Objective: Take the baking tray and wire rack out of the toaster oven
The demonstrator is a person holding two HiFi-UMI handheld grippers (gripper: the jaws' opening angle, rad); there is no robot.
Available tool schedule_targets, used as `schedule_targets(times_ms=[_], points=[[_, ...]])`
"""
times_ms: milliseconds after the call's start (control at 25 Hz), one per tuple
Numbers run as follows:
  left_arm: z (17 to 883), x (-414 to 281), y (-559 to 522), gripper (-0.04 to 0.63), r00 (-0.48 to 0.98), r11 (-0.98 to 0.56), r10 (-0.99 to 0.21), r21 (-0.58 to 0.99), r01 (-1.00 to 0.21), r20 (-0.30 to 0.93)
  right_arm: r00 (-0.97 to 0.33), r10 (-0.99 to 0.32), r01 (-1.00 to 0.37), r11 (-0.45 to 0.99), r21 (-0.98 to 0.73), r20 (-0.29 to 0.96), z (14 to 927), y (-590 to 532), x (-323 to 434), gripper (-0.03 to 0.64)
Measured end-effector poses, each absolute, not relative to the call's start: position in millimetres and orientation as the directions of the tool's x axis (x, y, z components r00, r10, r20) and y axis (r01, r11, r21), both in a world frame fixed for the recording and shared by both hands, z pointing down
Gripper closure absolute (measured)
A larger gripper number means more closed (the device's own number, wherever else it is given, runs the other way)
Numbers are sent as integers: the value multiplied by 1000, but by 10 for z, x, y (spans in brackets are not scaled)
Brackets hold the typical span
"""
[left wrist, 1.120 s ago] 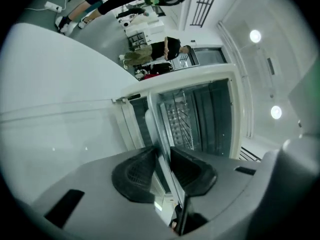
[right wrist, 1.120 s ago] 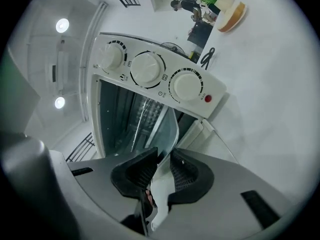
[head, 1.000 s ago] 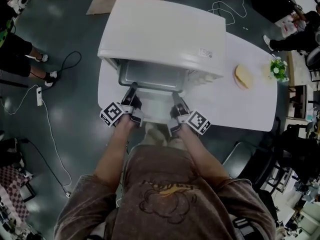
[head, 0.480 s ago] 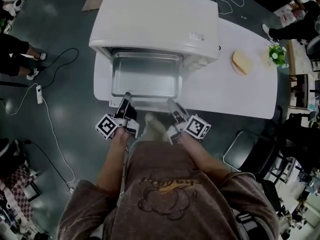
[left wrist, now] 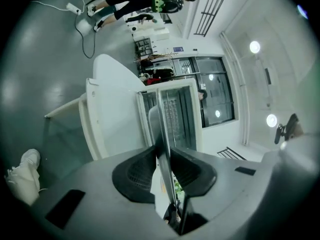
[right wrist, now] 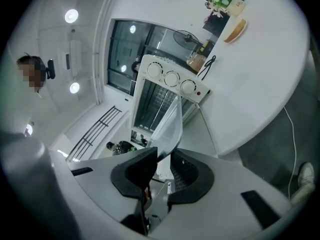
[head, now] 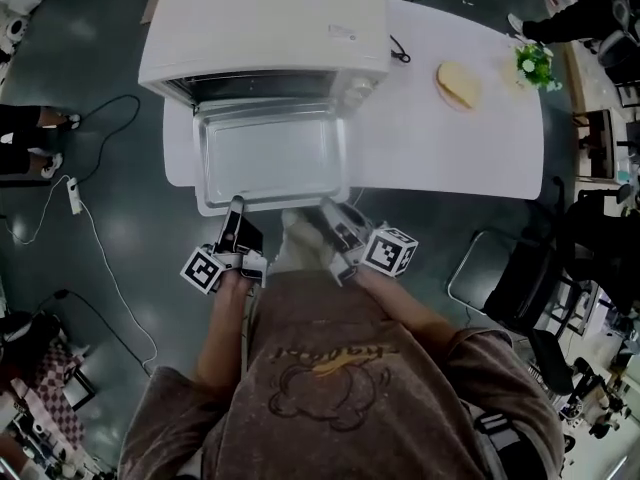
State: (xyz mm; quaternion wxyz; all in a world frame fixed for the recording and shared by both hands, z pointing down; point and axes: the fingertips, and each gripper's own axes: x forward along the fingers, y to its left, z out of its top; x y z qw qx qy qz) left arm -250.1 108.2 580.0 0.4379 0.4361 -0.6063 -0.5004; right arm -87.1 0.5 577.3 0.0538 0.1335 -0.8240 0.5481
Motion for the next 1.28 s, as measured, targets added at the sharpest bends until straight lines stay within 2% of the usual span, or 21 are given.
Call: schedule_targets(times_ms=[1280], points=[[5755,29,-582,514,142,68,-987,994,-82,79,-810,-521,-427,210,-880,269,5727,-964,1962,541]])
